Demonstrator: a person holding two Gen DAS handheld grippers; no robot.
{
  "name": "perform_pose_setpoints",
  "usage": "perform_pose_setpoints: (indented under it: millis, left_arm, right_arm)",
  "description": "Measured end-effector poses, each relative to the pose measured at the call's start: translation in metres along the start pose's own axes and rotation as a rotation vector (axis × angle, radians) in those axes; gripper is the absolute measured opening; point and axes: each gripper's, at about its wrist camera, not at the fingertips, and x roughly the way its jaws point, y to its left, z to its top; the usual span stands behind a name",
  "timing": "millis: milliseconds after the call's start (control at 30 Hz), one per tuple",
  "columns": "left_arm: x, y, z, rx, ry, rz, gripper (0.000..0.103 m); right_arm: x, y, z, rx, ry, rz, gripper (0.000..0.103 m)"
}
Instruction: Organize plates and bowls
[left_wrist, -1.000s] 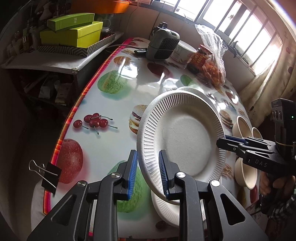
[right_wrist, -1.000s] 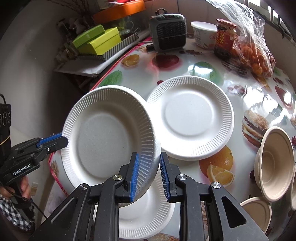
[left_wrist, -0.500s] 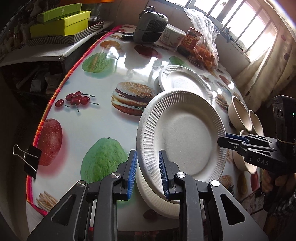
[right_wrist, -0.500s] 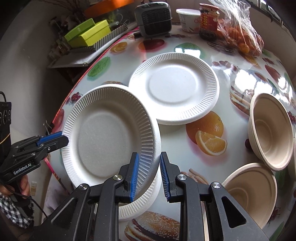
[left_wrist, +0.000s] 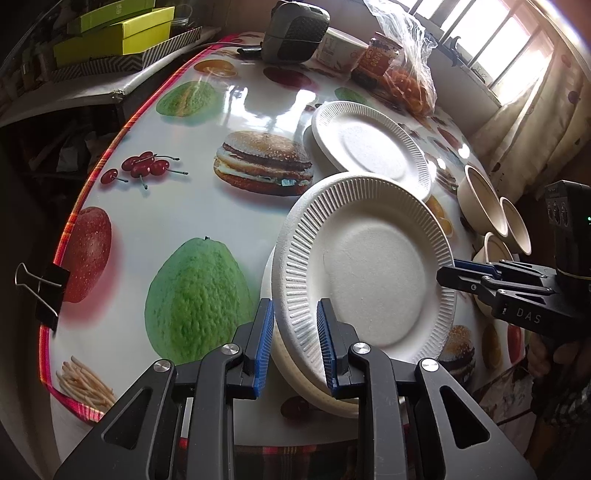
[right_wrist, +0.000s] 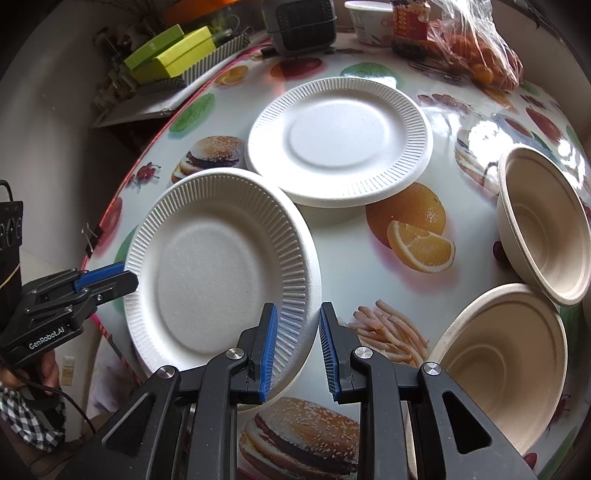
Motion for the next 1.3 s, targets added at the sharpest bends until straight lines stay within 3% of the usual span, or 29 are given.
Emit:
perform_pose_setpoints:
  millis: [967, 1133, 1300]
  left_arm:
    - [0.007, 0.0035, -0.0067, -0.011, 0.017, 0.009, 0.026]
    - [0.0062, 0.0036, -0.0068, -0.009, 0.014, 0.004, 0.027]
    - [0.0043, 0.0051, -0.0058, -0.007, 0.006, 0.004, 0.03]
  right_arm:
    - [0.0085, 0.0031, -0.0059, 0.0, 0.01, 0.006, 0.024]
    - [0.0058, 0.0036, -0.0073, -0.002, 0.004, 0.008, 0.033]
    - [0.0041, 0.0035, -0.0053, 0.0, -0.005, 0.003, 0.033]
